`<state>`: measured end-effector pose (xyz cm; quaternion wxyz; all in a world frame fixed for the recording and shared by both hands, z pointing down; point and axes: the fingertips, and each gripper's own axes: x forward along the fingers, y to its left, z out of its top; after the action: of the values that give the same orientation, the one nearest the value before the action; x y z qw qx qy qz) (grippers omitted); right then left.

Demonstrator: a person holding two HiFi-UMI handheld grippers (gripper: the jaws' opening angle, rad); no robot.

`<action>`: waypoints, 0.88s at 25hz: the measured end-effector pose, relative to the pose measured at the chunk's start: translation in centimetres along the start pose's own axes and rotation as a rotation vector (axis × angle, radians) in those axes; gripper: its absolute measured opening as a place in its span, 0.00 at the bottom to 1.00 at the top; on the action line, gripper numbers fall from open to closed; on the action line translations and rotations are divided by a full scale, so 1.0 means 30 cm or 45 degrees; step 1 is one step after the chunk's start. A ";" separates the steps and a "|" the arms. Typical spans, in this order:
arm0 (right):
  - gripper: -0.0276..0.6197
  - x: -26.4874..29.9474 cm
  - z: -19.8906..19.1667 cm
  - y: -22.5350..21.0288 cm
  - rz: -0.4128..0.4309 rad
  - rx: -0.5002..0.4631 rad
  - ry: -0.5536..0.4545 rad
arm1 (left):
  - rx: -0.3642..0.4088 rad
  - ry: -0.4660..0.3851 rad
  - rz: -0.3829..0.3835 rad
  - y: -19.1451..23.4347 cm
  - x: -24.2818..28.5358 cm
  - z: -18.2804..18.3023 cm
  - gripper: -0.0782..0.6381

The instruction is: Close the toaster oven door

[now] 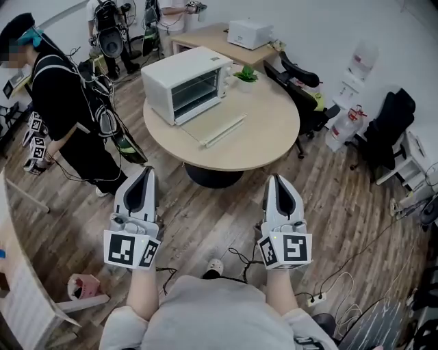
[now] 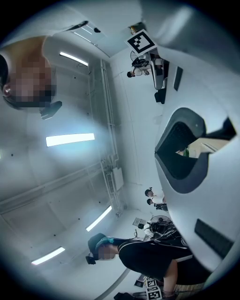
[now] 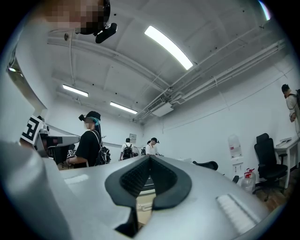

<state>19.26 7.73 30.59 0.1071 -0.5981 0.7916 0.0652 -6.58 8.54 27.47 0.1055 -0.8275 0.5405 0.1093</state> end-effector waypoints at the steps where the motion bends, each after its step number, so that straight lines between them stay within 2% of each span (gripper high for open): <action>1: 0.06 0.027 -0.004 -0.022 0.004 0.003 -0.002 | 0.001 -0.005 0.006 -0.001 0.031 -0.006 0.11; 8: 0.06 0.161 -0.050 -0.144 0.048 0.011 0.003 | 0.012 -0.012 0.040 -0.025 0.181 -0.063 0.11; 22: 0.06 0.383 -0.145 -0.181 0.104 0.049 0.029 | 0.031 0.032 0.095 0.079 0.344 -0.144 0.11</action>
<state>21.07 -5.49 32.08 0.1068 -0.5639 0.8176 0.0475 -4.43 -2.64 28.42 0.1048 -0.8068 0.5735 0.0962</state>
